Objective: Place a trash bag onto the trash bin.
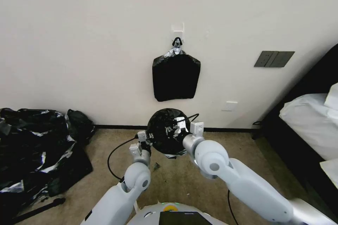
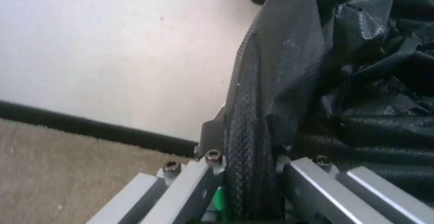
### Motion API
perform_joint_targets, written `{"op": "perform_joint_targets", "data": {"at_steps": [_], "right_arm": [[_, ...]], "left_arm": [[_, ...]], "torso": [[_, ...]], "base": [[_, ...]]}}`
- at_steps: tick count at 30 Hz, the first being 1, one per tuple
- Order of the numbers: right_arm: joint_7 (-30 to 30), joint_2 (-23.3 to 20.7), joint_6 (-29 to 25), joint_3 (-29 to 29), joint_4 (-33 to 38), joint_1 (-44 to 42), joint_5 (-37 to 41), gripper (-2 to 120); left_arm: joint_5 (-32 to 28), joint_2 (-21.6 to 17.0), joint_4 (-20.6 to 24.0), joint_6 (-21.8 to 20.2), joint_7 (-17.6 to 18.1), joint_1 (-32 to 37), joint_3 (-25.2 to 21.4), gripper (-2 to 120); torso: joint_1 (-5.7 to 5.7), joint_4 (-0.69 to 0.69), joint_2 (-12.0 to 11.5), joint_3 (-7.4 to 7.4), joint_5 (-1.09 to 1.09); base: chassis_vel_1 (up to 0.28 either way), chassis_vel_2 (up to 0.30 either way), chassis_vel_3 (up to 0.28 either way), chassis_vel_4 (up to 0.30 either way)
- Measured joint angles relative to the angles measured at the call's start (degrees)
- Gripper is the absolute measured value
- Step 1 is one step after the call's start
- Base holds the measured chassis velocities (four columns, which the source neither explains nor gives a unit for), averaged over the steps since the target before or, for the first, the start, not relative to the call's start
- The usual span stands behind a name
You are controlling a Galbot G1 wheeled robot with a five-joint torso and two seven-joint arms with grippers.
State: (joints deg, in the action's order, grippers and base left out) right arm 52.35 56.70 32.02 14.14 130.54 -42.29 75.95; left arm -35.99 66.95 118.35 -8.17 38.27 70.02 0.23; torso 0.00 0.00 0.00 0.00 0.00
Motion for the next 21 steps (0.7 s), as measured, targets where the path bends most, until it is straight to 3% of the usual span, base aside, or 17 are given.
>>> {"op": "perform_joint_targets", "data": {"at_steps": [3, 21], "right_arm": [[0.89, 0.79, -0.07, 0.69, -1.66, 0.16, -0.25, 0], [3.28, 5.94, -1.82, 3.13, -11.13, 0.13, -5.76, 0]], "left_arm": [[1.88, 0.27, 0.07, 0.44, -0.69, 0.16, 0.34, 1], [8.90, 0.62, 2.25, 2.11, -3.01, 2.39, 1.19, 1]], "torso": [[0.00, 0.00, 0.00, 0.00, 0.00], [0.00, 0.00, 0.00, 0.00, 0.00]], "base": [[0.000, 0.000, 0.000, 0.000], [0.000, 0.000, 0.000, 0.000]]}}
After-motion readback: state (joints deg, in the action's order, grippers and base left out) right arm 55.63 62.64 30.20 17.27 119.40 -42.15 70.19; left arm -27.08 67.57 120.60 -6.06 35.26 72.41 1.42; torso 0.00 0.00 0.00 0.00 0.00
